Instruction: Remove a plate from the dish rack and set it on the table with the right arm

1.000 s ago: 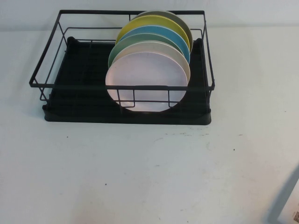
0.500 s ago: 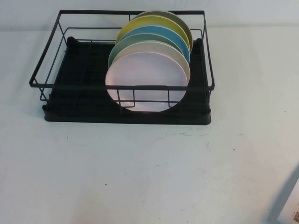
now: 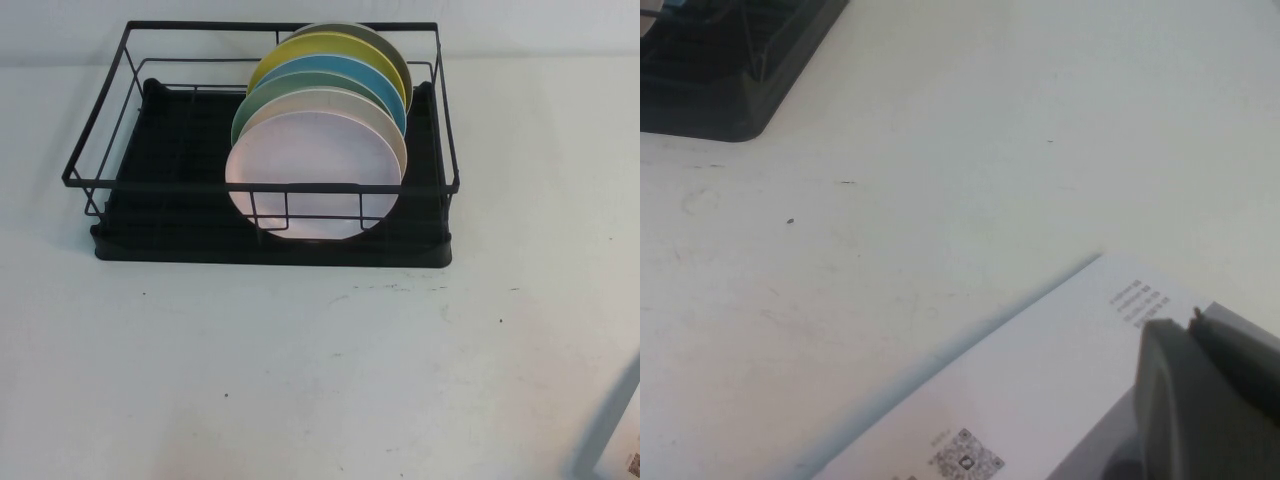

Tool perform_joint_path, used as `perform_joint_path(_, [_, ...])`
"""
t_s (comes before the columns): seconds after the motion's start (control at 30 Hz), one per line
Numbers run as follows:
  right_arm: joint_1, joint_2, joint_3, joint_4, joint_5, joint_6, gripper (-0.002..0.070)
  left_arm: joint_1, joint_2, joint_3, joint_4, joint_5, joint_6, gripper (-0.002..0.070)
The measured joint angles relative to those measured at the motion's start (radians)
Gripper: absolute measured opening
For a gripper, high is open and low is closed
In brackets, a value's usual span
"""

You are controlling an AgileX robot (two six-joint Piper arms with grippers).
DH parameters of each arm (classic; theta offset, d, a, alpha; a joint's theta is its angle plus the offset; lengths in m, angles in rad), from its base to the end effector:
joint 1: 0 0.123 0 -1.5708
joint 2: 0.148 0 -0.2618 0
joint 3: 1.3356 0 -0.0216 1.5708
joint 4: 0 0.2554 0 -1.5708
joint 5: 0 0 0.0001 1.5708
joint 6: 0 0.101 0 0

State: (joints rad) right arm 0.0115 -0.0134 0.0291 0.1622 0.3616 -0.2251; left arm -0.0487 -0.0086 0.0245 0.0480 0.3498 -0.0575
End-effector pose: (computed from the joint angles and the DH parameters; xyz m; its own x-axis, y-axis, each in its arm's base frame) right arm 0.0904 0.0068 0.1694 -0.2763 -0.0762 -0.9581 -0.0867 0.9948 -0.0541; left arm 0.0910 -0.0028 0.1713 -0.2746 0.0010 -0.9616 0.0295 0.9995 -0.0074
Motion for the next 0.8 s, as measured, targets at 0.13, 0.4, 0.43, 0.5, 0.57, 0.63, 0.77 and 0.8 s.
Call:
perform_joint_path(0.13, [0.000, 0.000, 0.000, 0.000, 0.000, 0.000, -0.0018, 0.000, 0.000, 0.000, 0.000, 0.000, 0.000, -0.0004])
perform_joint_path(0.4, [0.000, 0.000, 0.000, 0.000, 0.000, 0.000, -0.0018, 0.000, 0.000, 0.000, 0.000, 0.000, 0.000, -0.0004])
perform_joint_path(0.43, [0.000, 0.000, 0.000, 0.000, 0.000, 0.000, -0.0018, 0.000, 0.000, 0.000, 0.000, 0.000, 0.000, -0.0004])
perform_joint_path(0.5, [0.000, 0.000, 0.000, 0.000, 0.000, 0.000, -0.0018, 0.000, 0.000, 0.000, 0.000, 0.000, 0.000, -0.0004])
perform_joint_path(0.57, [0.000, 0.000, 0.000, 0.003, -0.011, 0.000, -0.0018, 0.000, 0.000, 0.000, 0.000, 0.000, 0.000, -0.0004])
perform_joint_path(0.63, [0.000, 0.000, 0.000, 0.043, -0.050, 0.000, -0.0018, 0.000, 0.000, 0.000, 0.000, 0.000, 0.000, -0.0004])
perform_joint_path(0.77, [0.000, 0.000, 0.000, 0.222, -0.175, 0.000, -0.0018, 0.000, 0.000, 0.000, 0.000, 0.000, 0.000, -0.0004])
perform_joint_path(0.8, [0.000, 0.000, 0.000, 0.285, -0.211, 0.000, -0.0018, 0.000, 0.000, 0.000, 0.000, 0.000, 0.000, -0.0004])
